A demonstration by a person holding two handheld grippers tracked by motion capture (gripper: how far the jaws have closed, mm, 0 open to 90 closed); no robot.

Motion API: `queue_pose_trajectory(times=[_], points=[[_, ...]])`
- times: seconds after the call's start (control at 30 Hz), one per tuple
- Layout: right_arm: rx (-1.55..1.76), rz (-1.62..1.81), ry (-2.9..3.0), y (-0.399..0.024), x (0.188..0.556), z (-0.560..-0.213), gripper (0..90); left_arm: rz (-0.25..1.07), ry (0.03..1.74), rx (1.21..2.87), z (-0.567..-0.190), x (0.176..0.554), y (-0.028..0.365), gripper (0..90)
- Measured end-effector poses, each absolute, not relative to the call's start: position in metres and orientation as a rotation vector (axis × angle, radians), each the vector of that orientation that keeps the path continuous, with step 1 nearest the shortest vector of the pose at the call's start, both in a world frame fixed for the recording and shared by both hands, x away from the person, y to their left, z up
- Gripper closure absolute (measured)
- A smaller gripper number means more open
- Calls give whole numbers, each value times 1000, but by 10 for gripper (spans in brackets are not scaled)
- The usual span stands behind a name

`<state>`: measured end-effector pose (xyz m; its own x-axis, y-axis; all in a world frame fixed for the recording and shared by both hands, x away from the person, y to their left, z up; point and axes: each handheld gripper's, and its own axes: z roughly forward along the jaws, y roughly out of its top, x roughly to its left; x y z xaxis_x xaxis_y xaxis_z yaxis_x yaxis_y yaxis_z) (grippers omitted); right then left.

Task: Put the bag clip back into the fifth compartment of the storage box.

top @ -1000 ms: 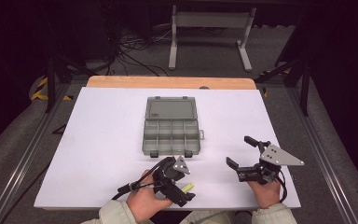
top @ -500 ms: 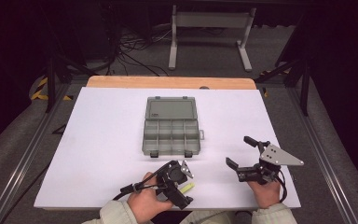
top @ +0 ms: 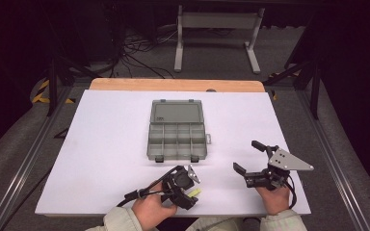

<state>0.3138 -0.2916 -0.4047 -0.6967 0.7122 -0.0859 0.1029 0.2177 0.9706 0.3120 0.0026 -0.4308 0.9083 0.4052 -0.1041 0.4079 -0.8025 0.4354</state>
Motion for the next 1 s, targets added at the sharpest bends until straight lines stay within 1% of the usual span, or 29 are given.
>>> queue_pose_trajectory(times=[0.13, 0.4, 0.47, 0.5, 0.7, 1.0], points=[[750, 1507, 1968, -291, 313, -405, 26, -17, 610, 2623, -432, 311, 1, 519], [747, 1489, 1974, -291, 314, -405, 30, 18, 617, 2644, -431, 310, 0, 652], [746, 1488, 1973, -290, 314, -405, 30, 11, 618, 2648, -430, 309, 0, 714], [745, 1488, 1973, -290, 314, -405, 30, 7, 621, 2649, -430, 309, -1, 762], [744, 1486, 1973, -290, 314, -405, 30, -20, 659, 2647, -427, 309, -2, 780], [743, 1485, 1974, -290, 314, -405, 30, -16, 643, 2612, -416, 308, 3, 780]])
